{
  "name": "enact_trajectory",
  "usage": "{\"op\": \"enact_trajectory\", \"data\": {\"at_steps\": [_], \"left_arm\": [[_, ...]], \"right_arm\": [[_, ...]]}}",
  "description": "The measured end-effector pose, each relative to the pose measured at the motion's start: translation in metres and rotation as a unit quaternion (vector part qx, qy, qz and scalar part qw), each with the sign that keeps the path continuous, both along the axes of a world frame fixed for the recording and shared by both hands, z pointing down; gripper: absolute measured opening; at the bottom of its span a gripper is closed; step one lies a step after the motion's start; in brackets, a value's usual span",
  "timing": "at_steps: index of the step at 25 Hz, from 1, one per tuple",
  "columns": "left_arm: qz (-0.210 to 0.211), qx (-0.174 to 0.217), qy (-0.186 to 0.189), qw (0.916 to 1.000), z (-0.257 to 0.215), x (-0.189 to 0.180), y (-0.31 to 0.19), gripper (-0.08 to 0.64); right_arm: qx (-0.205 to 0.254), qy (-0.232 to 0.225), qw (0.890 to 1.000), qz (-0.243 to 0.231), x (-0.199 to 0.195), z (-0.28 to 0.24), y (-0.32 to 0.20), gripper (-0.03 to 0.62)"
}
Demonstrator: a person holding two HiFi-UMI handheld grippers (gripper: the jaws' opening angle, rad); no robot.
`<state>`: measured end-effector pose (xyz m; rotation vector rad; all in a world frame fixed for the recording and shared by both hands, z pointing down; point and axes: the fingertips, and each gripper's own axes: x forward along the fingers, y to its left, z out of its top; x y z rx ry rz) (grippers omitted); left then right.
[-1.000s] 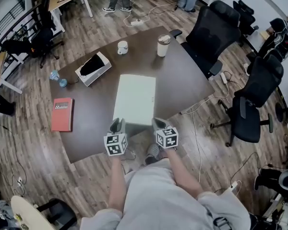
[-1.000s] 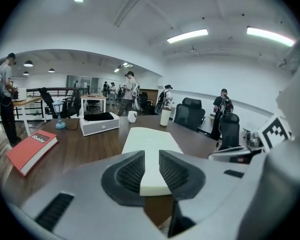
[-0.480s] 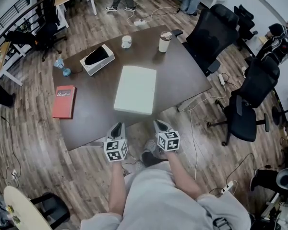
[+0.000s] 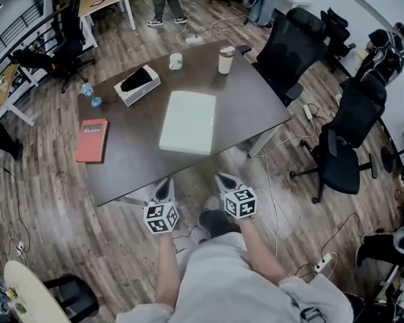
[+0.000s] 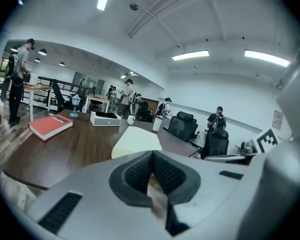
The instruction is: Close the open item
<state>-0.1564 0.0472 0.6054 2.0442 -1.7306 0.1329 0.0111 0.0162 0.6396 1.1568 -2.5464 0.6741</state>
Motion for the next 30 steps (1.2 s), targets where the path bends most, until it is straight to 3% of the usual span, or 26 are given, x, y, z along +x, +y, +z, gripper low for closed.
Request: {"op": "enact_trajectory", "data": {"at_steps": [12, 30], "left_arm": [[0.011, 0.019, 0.003, 0.9998, -0.012, -0.004, 0.025, 0.005], [0.023, 0.027, 0.001, 0.9994, -0.02, 0.002, 0.022, 0.005]], "right_arm": [[0.01, -0.013, 1.0, 0.015, 0.003, -0.016, 0.02, 0.0], [0.023, -0.013, 0.999, 0.018, 0.001, -0.026, 0.02, 0.0]]}}
